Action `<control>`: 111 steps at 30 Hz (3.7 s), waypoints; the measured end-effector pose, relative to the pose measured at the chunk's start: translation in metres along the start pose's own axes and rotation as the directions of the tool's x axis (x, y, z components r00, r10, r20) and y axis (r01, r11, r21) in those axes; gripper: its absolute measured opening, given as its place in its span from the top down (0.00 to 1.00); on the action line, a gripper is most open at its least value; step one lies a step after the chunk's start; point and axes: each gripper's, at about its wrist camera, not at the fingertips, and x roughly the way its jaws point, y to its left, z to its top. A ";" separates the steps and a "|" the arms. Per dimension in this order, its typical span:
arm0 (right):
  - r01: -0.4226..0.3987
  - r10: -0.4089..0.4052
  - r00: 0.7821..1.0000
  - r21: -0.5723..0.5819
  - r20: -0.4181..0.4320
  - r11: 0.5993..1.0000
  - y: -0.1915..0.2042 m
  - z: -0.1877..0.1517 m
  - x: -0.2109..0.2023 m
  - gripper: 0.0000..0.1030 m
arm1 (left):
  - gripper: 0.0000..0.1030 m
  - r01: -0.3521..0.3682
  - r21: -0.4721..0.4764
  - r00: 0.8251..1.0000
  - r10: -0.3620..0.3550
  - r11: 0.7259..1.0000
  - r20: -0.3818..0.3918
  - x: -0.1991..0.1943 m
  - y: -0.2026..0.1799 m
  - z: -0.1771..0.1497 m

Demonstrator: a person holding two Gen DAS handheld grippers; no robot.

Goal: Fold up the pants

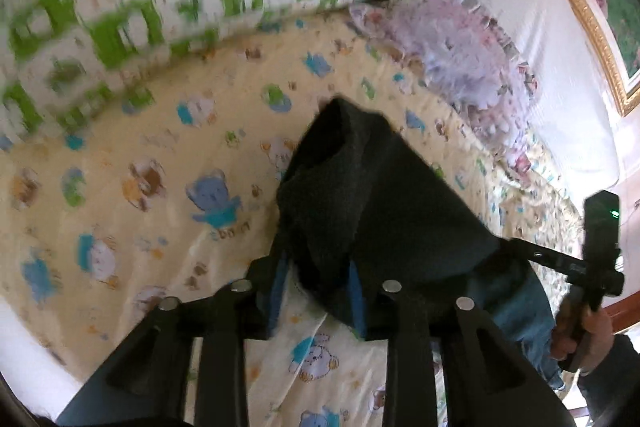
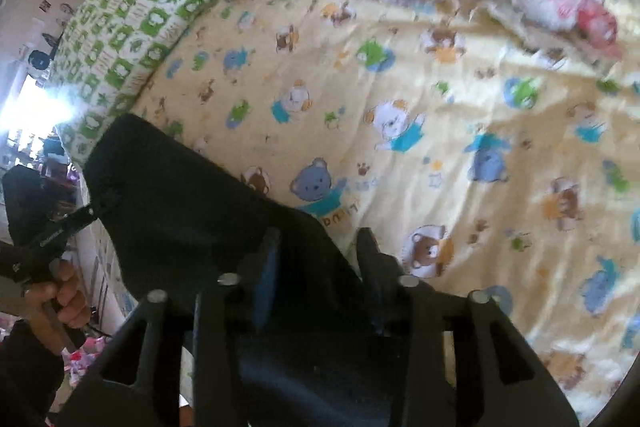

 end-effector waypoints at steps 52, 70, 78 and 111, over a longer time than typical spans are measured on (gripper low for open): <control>-0.016 -0.370 0.878 0.791 0.304 0.612 -0.173 -0.360 -0.240 0.54 | 0.39 0.758 0.641 0.644 0.022 0.118 -0.765 0.102 -0.506 -0.211; -0.301 -0.265 0.809 0.758 0.524 0.579 -0.198 -0.374 -0.233 0.85 | 0.89 0.864 0.503 0.487 0.205 0.032 -0.849 0.149 -0.569 -0.263; -0.298 -0.247 0.775 0.682 0.581 0.668 -0.219 -0.333 -0.275 0.86 | 0.89 0.858 0.501 0.495 0.084 0.110 -0.865 0.146 -0.596 -0.207; -0.516 0.356 0.824 0.321 0.441 0.794 -0.089 -0.165 -0.138 0.85 | 0.89 0.734 0.463 0.636 -0.262 0.498 -0.726 0.106 -0.350 -0.084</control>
